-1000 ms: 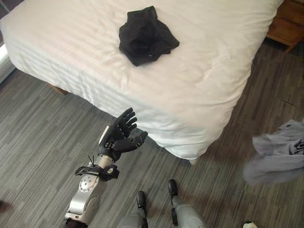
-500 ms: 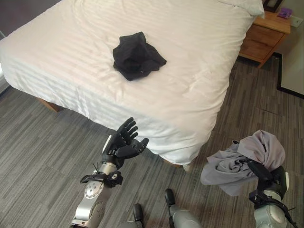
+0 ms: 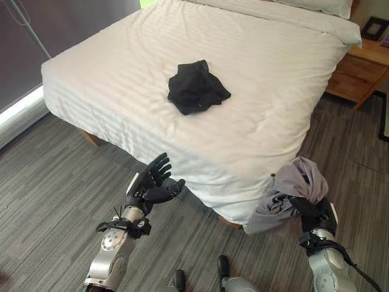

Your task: Pick up bed clothes into laundry basket.

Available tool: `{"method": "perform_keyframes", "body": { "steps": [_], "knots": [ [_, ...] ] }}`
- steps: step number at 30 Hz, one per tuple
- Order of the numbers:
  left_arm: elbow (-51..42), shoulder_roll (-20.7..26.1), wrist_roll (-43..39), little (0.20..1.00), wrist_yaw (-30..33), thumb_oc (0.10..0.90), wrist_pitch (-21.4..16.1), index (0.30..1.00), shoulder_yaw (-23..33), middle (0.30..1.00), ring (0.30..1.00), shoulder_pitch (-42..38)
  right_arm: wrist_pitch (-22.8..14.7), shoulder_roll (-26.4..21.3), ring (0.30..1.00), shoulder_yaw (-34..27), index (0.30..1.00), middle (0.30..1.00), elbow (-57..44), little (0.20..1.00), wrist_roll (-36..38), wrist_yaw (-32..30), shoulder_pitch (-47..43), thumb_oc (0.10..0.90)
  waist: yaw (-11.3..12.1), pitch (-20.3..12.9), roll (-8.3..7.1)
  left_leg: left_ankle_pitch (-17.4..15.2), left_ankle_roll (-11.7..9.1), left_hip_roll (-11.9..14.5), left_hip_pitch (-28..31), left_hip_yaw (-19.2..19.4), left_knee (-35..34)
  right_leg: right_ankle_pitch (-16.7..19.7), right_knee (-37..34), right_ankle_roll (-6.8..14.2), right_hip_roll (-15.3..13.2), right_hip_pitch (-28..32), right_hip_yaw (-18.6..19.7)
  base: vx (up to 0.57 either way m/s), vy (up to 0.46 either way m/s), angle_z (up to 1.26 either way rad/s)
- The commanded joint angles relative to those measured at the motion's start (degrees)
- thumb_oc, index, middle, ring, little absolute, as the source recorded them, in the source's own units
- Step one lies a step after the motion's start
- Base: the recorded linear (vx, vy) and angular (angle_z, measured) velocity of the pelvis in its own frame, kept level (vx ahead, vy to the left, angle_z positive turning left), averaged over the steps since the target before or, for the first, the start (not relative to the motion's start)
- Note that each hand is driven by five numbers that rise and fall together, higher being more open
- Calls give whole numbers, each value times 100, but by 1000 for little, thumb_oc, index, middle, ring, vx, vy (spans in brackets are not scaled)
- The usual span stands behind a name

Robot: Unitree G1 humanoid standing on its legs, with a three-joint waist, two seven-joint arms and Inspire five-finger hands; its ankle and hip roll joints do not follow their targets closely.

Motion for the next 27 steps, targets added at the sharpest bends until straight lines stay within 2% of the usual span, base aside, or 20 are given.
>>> {"method": "perform_keyframes", "body": {
  "steps": [1,3,5,7,10,12,13,14,15,16,17,19,20,21,22,23,24,25,26,27],
  "knots": [
    [-397,127,-310,900,-51,800,-515,900,155,900,900,-665,-656,-632,300,-456,300,300,-545,300,333,-42,-291,400,-10,-370,-262,-8,-274,671,-760,-493,1235,-676,138,414,-263,671,75,198,167,-63],
    [-382,210,-451,900,-21,800,-510,900,164,900,900,-723,-663,-720,300,-451,300,300,-607,300,326,-43,-337,400,11,-473,-183,83,-313,1185,-700,-648,397,-780,86,587,-403,760,280,296,295,-64],
    [-377,376,-539,900,-14,800,-510,900,100,900,900,-822,-686,-853,300,-389,300,300,-674,300,304,-65,-350,400,86,-552,-22,715,-458,1710,-744,-990,-727,-936,130,758,-509,860,563,383,391,-54],
    [-371,580,-685,900,-16,800,-563,900,45,900,900,-1015,-707,-1029,300,-353,300,300,-599,300,296,-142,-450,400,186,-631,107,996,-689,1969,-857,-1473,-1382,-1133,171,886,-722,1009,845,378,392,-28],
    [-365,877,-876,900,-82,800,-576,900,15,900,900,-1213,-722,-982,300,-293,300,300,-506,300,429,-177,-615,400,234,-784,266,1169,-994,2006,-917,-1735,-1401,-1146,95,1123,-1137,1252,1136,365,496,-82],
    [-390,1053,-925,900,-155,800,-523,900,-128,900,900,-1434,-691,-790,300,-296,300,300,-595,300,452,-200,-637,400,224,-868,261,917,-1051,1889,-1014,-1507,-977,-997,80,1313,-1564,1326,1188,353,632,-75],
    [-295,1149,-946,900,-292,800,-447,900,-606,900,900,-1807,-688,-614,300,-230,300,300,-700,300,418,-208,-578,400,158,-895,246,546,-961,1552,-1177,-1263,-362,-113,533,1314,-2021,1121,1239,261,528,-13],
    [-287,1149,-948,900,-294,800,-450,900,-615,900,900,-1818,-686,-610,300,-238,300,300,-702,300,416,-208,-577,400,185,-923,248,550,-958,1561,-1207,-1245,-359,-95,525,1314,-2019,1075,1265,253,566,-26],
    [-257,1097,-930,900,-269,800,-426,900,-747,900,900,-1954,-680,-415,300,-173,300,300,-769,300,521,-268,-585,400,100,-869,244,307,-786,1354,-1044,-1103,-325,413,1079,1144,-2085,717,1405,123,444,-35],
    [-108,1009,-791,900,-159,800,-432,900,-930,900,900,-2001,-818,-95,300,45,300,300,-785,300,832,-266,-582,400,83,-735,318,257,-564,1213,-940,-992,-365,899,1560,929,-2020,311,1498,165,645,-33],
    [-123,1045,-695,900,-198,800,-396,900,-896,900,900,-1937,-726,25,300,112,300,300,-811,300,781,-173,-484,400,27,-609,415,208,-427,1149,-780,-877,-453,875,2031,811,-1872,17,1386,170,665,-32],
    [-325,1225,-670,900,-325,800,-314,900,-817,900,900,-1844,-620,51,300,185,300,300,-845,300,579,-67,-233,400,-166,-533,528,254,-198,1040,-473,-743,-810,732,2694,799,-1326,-339,1374,176,504,-31],
    [-327,1224,-670,900,-325,800,-311,900,-816,900,900,-1837,-618,50,300,187,300,300,-846,300,578,-68,-228,400,-165,-548,522,217,-207,1043,-445,-736,-833,673,2725,791,-1332,-336,1370,236,578,-21],
    [-354,1251,-665,900,-493,800,-208,900,-842,900,900,-1817,-580,-42,300,119,300,300,-840,300,575,3,-175,400,-261,-483,497,147,-3,853,-163,-464,-1037,406,3042,749,-1041,-690,782,256,524,-21],
    [-411,1243,-580,900,-523,800,-195,900,-830,900,900,-1789,-568,-76,300,46,300,300,-831,300,562,40,-123,400,-333,-451,456,55,70,734,6,-319,-1120,118,3020,722,-883,-846,488,393,733,-46],
    [-437,1212,-456,900,-491,800,-197,900,-743,900,900,-1699,-549,-91,300,-35,300,300,-772,300,540,104,-78,400,-430,-434,380,-9,152,582,265,-172,-1286,-250,2574,669,-401,-1074,64,267,348,-58],
    [-442,1206,-451,900,-489,800,-195,900,-739,900,900,-1687,-551,-97,300,-32,300,300,-769,300,541,107,-72,400,-432,-418,396,-30,144,604,317,-172,-1309,-280,2568,661,-382,-1028,53,303,257,-66],
    [-388,1132,-398,900,-446,800,-236,900,-686,900,900,-1657,-568,-120,300,-86,300,300,-711,300,523,136,-42,400,-483,-427,273,-115,184,444,463,-152,-1361,-244,2038,667,-61,-1118,-169,241,114,-37],
    [-331,1075,-294,900,-377,800,-258,900,-623,900,900,-1658,-600,-145,300,-130,300,300,-691,300,477,138,11,400,-506,-444,144,-206,216,267,560,-128,-1382,-166,1630,673,114,-1202,-371,350,145,-41],
    [-279,1039,-108,900,-332,800,-308,900,-581,900,900,-1682,-660,-186,300,-135,300,300,-656,300,445,130,11,400,-536,-453,109,-365,215,221,661,-125,-1339,-105,1301,647,145,-1172,-576,302,62,-37]
  ]
}}
